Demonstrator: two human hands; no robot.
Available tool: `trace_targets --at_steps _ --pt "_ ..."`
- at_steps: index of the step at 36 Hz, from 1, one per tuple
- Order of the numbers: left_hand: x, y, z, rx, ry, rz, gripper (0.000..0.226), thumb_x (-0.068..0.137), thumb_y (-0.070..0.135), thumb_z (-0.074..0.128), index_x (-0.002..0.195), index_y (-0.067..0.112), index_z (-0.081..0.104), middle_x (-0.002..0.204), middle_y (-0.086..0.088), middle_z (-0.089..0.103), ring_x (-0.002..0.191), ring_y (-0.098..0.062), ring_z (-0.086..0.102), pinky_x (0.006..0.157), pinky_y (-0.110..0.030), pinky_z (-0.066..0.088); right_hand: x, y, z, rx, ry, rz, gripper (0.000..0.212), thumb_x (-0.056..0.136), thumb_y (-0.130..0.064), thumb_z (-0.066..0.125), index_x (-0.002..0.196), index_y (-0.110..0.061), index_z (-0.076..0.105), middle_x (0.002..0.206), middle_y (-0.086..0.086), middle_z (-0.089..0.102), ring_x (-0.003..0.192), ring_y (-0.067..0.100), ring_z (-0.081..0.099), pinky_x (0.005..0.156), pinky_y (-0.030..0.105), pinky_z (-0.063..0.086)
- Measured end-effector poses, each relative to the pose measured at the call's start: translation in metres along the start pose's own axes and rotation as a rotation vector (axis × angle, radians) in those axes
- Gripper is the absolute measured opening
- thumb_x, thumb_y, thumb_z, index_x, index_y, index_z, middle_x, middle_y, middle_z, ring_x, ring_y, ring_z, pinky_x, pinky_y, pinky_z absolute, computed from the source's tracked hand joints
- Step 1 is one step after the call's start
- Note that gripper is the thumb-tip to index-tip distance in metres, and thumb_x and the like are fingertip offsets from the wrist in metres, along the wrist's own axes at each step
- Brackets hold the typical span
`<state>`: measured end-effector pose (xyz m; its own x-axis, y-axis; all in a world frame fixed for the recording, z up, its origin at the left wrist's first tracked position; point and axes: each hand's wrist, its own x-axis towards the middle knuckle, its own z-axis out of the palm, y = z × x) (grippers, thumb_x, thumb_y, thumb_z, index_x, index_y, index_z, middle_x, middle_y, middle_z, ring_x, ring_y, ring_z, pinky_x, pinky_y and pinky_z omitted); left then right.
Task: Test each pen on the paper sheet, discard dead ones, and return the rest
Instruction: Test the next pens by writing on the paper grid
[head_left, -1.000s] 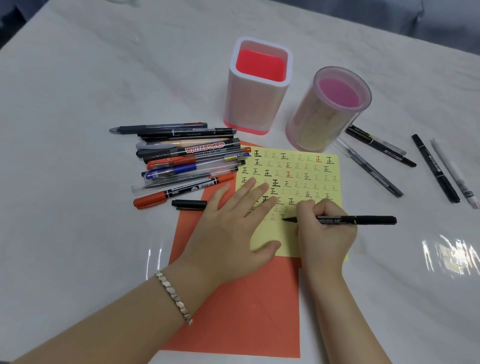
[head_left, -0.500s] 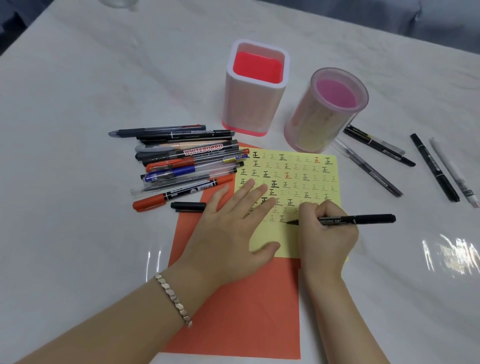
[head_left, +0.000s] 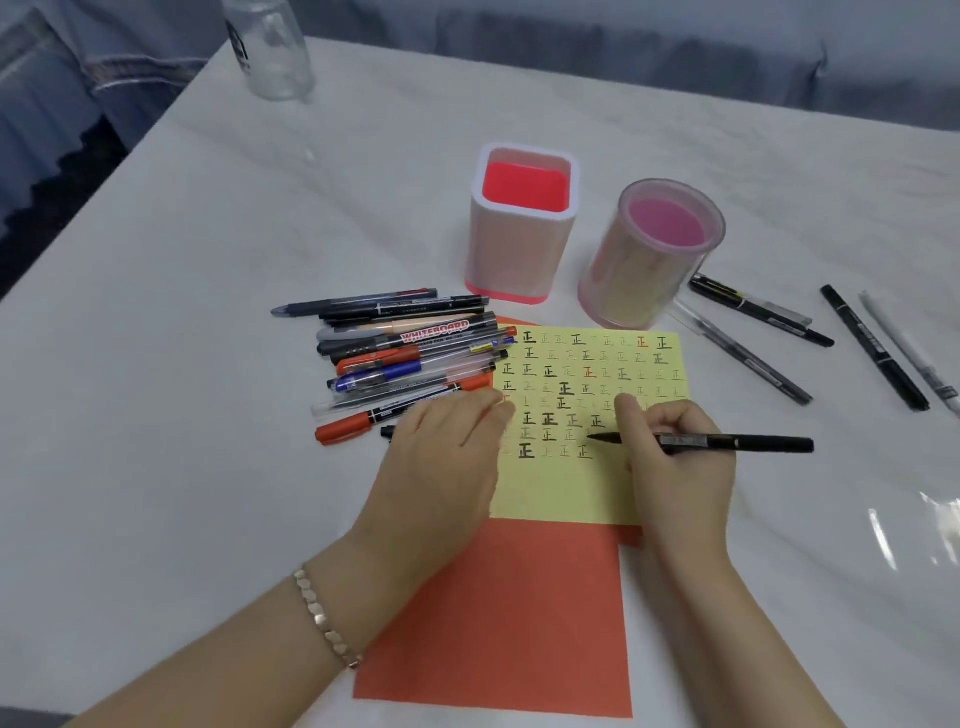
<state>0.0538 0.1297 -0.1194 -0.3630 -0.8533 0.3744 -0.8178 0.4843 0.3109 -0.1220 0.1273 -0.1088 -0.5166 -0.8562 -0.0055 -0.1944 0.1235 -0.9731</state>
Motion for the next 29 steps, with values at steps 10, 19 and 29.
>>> trace_targets --at_steps 10,19,29 --pt "-0.011 -0.041 -0.023 0.148 -0.064 -0.095 0.036 0.082 0.029 0.041 0.078 0.008 0.070 0.083 -0.006 0.061 0.078 -0.018 0.039 0.065 -0.033 0.040 0.003 -0.005 -0.022 -0.023 -0.089 0.026 0.033 0.080 -0.017 0.070 0.057 -0.013 0.047 0.043 -0.012 0.048 0.045 0.002 0.043 0.045 0.010 0.032" --pt "0.001 0.006 -0.033 -0.694 -0.153 -0.562 0.014 0.086 0.018 0.063 0.084 0.031 0.058 0.080 0.016 0.065 0.080 0.000 0.059 0.073 -0.013 0.045 -0.008 -0.025 -0.038 0.241 -0.287 0.131 0.060 0.074 -0.070 0.051 0.075 -0.014 0.070 0.073 0.009 0.074 0.076 0.019 0.071 0.073 0.019 0.051" --pt "0.012 0.040 -0.040 -0.919 -0.136 -0.532 0.020 0.080 0.011 0.068 0.079 0.030 0.062 0.079 0.021 0.064 0.076 0.004 0.059 0.068 -0.010 0.043 -0.019 -0.043 -0.046 0.257 -0.413 0.069 0.070 0.058 -0.085 0.046 0.074 -0.024 0.076 0.069 0.011 0.073 0.078 0.024 0.071 0.080 0.029 0.046"
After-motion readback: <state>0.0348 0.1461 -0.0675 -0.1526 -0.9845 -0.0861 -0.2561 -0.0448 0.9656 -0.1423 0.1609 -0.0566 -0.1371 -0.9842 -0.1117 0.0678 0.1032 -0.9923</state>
